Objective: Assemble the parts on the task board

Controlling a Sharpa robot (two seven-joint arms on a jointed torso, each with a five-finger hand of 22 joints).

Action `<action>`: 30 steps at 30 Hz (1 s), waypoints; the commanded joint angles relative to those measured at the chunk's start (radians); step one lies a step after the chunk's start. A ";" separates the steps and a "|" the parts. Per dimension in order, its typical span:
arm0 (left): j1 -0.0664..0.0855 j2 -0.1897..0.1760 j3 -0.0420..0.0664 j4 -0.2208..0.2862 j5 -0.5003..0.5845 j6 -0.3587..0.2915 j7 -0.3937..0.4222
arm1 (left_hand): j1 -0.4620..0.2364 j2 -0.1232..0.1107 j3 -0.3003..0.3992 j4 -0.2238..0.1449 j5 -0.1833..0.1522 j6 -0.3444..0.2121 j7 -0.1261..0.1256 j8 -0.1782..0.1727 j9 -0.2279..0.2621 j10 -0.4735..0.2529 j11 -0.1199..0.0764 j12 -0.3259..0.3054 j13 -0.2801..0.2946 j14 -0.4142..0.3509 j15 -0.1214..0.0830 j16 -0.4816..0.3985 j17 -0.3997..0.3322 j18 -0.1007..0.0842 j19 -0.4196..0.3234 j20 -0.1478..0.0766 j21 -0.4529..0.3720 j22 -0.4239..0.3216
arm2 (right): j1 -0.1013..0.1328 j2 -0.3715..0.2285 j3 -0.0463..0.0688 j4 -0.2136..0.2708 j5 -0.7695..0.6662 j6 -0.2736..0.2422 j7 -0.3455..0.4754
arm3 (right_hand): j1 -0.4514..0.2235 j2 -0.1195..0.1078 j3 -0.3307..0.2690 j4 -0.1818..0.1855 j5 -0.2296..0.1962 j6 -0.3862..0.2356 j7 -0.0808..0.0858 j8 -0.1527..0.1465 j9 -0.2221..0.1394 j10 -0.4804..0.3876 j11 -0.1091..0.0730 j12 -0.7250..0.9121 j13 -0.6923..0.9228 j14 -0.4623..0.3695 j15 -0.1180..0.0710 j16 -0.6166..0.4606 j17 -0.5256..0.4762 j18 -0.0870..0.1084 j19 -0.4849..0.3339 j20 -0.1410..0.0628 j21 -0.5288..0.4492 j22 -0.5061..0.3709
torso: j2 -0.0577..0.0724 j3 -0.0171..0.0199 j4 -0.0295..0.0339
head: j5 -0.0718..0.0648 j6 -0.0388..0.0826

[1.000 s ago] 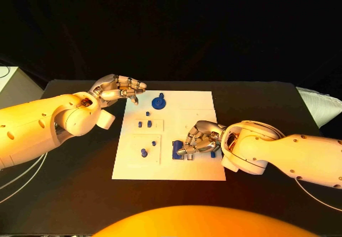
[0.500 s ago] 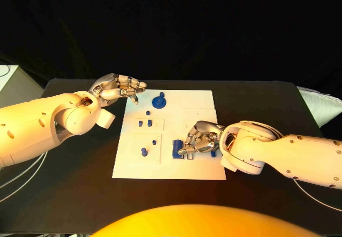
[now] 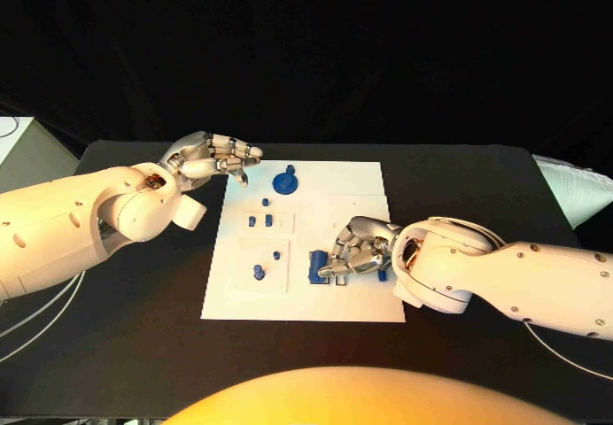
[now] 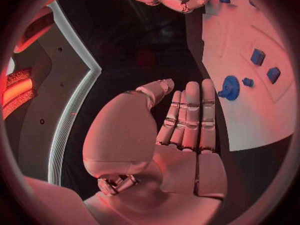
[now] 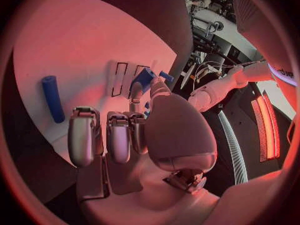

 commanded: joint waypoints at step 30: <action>0.000 -0.002 0.000 -0.001 0.000 0.017 0.000 | -0.008 -0.001 -0.002 0.006 0.003 -0.006 0.002 0.004 0.001 -0.007 0.001 0.004 -0.002 -0.006 0.002 0.003 0.001 0.016 0.004 0.005 -0.005 -0.001 | -0.006 -0.010 -0.004 0.002 -0.029 0.091 0.001 | 0.094 -0.059 0.121 -0.004 0.011 0.002 -0.010 -0.018 0.013 0.103 -0.010 0.005 0.263 0.104 -0.012 0.004 0.263 -0.019 0.079 -0.010 0.006 0.227 | 0.000 0.0000 0.0006 | 0.004 -0.006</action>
